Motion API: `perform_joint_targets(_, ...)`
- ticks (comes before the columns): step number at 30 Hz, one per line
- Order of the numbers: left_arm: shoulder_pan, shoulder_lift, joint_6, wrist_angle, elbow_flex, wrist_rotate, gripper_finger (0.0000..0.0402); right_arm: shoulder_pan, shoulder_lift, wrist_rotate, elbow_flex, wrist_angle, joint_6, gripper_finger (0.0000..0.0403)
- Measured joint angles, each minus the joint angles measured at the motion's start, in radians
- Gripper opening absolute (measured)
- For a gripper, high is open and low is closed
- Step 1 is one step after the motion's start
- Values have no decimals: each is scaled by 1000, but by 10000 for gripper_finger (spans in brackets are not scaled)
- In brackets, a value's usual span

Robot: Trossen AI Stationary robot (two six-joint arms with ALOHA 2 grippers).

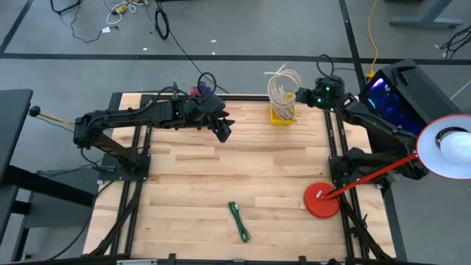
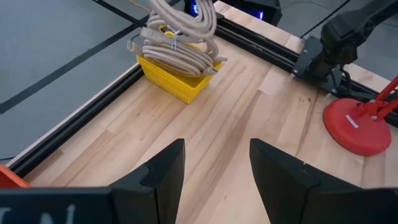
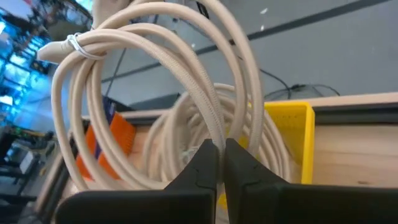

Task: Pick & Place USB Port
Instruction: Put the brown HDMI cable into the yellow bin

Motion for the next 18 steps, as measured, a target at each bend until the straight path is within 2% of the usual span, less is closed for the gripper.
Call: perform_joint_targets(18,3,0,-3,0,0,-14,186,-27,94,-41,0,-21,-65,0)
